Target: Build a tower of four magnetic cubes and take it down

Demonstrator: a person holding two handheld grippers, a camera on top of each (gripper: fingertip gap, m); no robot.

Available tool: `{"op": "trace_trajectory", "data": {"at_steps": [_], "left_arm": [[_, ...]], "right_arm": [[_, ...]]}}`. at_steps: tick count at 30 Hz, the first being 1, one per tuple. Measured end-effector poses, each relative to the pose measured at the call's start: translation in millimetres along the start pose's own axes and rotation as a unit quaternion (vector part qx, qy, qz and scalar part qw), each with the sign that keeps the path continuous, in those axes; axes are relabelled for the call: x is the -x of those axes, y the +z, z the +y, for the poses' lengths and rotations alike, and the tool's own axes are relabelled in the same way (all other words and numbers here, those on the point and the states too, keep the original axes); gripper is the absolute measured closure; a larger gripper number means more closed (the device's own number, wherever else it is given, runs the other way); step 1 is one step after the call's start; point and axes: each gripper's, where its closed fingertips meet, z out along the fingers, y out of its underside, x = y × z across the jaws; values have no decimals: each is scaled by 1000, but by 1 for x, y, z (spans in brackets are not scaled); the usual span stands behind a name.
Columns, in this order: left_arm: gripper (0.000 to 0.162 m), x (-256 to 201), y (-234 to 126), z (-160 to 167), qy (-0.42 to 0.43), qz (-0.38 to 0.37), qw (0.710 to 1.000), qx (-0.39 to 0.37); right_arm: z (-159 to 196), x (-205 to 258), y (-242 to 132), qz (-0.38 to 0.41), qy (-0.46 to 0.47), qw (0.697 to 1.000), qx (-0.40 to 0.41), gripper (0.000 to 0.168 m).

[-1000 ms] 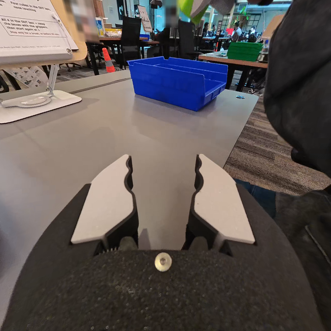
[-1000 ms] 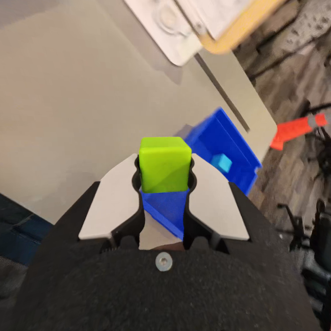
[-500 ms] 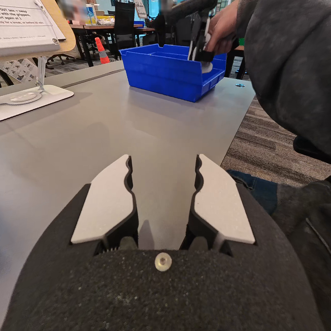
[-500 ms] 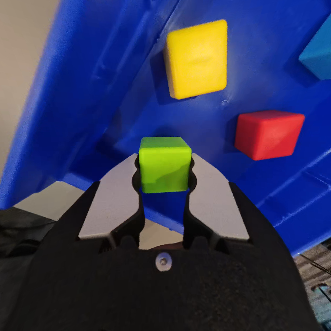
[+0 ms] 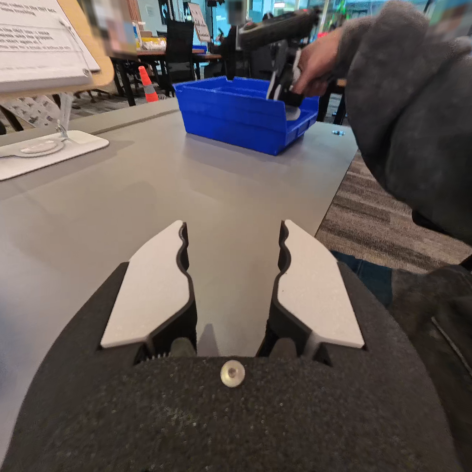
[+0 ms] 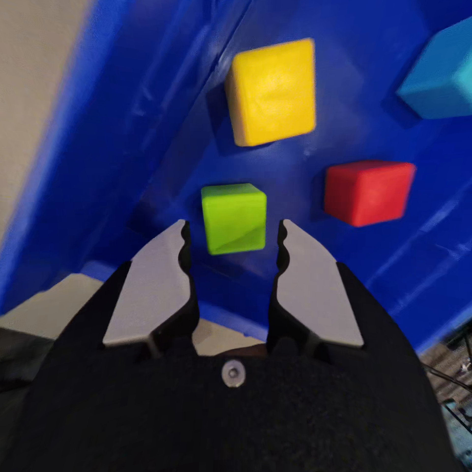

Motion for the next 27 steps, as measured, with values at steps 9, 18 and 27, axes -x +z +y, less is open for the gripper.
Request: {"op": "trace_trajectory", "data": {"at_steps": [9, 18, 27], "left_arm": [[85, 31, -32, -41, 17, -95, 987, -128], [90, 39, -25, -22, -36, -90, 992, -78], [83, 35, -15, -11, 14, -114, 993, -35]], "right_arm": [[-41, 173, -154, -169, 155, 755, -615, 129], [-38, 273, -93, -87, 68, 814, -571, 117], [-30, 259, -95, -34, 62, 818, -571, 120]]}}
